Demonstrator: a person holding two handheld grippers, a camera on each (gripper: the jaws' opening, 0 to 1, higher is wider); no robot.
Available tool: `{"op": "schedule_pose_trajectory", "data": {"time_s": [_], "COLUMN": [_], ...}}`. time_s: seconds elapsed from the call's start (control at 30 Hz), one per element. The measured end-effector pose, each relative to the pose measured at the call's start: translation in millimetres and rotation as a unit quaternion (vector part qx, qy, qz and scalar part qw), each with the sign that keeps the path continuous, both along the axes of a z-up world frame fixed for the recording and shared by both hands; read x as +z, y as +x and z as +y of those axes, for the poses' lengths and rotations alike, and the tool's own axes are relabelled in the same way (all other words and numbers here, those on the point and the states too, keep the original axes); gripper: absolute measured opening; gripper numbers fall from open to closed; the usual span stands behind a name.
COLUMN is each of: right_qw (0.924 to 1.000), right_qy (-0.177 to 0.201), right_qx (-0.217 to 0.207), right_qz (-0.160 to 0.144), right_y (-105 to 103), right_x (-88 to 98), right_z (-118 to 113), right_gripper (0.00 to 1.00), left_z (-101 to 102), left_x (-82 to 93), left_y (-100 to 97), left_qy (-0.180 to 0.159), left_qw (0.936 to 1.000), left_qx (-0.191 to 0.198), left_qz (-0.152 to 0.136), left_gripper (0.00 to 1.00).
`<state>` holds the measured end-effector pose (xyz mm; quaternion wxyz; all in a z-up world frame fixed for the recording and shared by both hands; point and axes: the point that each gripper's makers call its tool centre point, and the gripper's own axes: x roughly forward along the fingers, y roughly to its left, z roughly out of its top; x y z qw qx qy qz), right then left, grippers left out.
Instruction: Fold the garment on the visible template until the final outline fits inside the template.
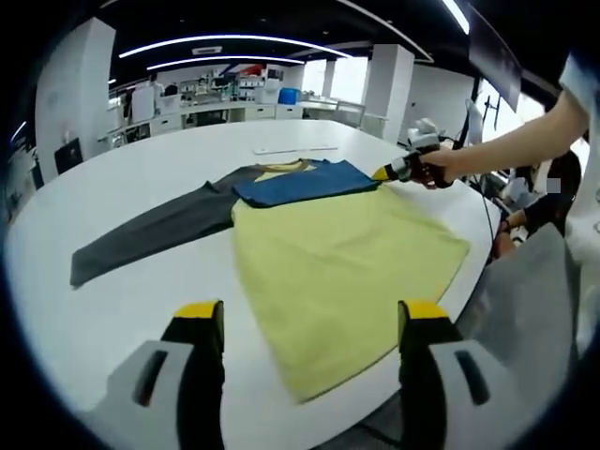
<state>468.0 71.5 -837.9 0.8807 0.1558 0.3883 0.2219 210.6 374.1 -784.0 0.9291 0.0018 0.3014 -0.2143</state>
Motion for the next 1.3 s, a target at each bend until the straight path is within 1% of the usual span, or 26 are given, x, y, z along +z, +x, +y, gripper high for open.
{"op": "schedule_pose_trajectory", "data": {"time_s": [0.3,0.43,0.47,0.53,0.57,0.6,0.63,0.7,0.8,0.83,0.97,1.13,1.17,1.2,1.23,1.3], "right_qw": [0.9998,0.9996,0.9992,0.9989,0.9981,0.9976,0.9965,0.9948,0.9919,0.9908,0.9867,0.9773,0.9738,0.9713,0.9682,0.9627], "right_qy": [-0.011,-0.006,-0.002,0.005,0.005,0.001,-0.006,-0.010,-0.018,-0.022,-0.032,-0.055,-0.064,-0.072,-0.079,-0.097], "right_qx": [0.014,0.022,0.028,0.034,0.045,0.051,0.060,0.074,0.093,0.099,0.122,0.162,0.180,0.185,0.198,0.216], "right_qz": [-0.008,-0.014,-0.028,-0.032,-0.042,-0.048,-0.058,-0.069,-0.085,-0.090,-0.102,-0.125,-0.124,-0.131,-0.131,-0.131], "right_y": [8.5,2.7,4.6,4.9,3.5,1.1,-0.4,1.0,-2.4,-1.9,-14.5,-20.1,-24.3,-25.7,-31.9,-36.9], "right_x": [-7.3,-2.4,1.2,4.2,7.8,11.0,14.0,15.8,21.5,21.9,30.5,32.9,30.5,30.7,29.1,24.9], "right_z": [-4.1,-1.8,-0.3,1.5,2.7,2.6,2.5,3.1,1.3,0.2,-1.9,-1.6,-2.1,-2.7,-2.2,-3.3], "right_gripper": [0.00,0.00,0.04,0.19,0.25,0.33,0.38,0.51,0.67,0.71,0.84,0.99,1.00,1.00,1.00,1.00], "left_z": [3.9,3.0,2.4,1.7,1.6,1.5,1.1,-0.5,-2.4,-2.6,-5.7,-8.6,-8.7,-8.6,-9.0,-9.5], "left_x": [2.2,2.4,2.3,2.1,1.9,1.7,1.5,1.6,2.0,1.9,3.1,3.4,3.1,2.5,2.4,2.6], "left_y": [1.7,1.7,1.6,1.5,1.4,1.3,1.2,1.2,0.8,0.8,0.4,-0.3,-0.5,-0.8,-1.0,-1.2], "left_qy": [-0.014,-0.017,-0.017,-0.016,-0.016,-0.017,-0.018,-0.018,-0.017,-0.017,-0.015,-0.014,-0.014,-0.015,-0.015,-0.015], "left_qw": [0.9998,0.9998,0.9998,0.9998,0.9998,0.9998,0.9998,0.9998,0.9998,0.9998,0.9999,0.9999,0.9999,0.9999,0.9999,0.9998], "left_qx": [0.012,0.013,0.012,0.011,0.010,0.010,0.009,0.007,0.006,0.006,0.003,0.000,0.000,-0.001,-0.002,-0.003], "left_qz": [-0.003,-0.002,-0.002,-0.001,-0.001,0.000,0.000,0.001,0.002,0.002,0.003,0.005,0.006,0.007,0.008,0.009], "left_gripper": [0.73,0.72,0.73,0.73,0.73,0.73,0.73,0.73,0.73,0.73,0.73,0.73,0.73,0.73,0.73,0.73]}}
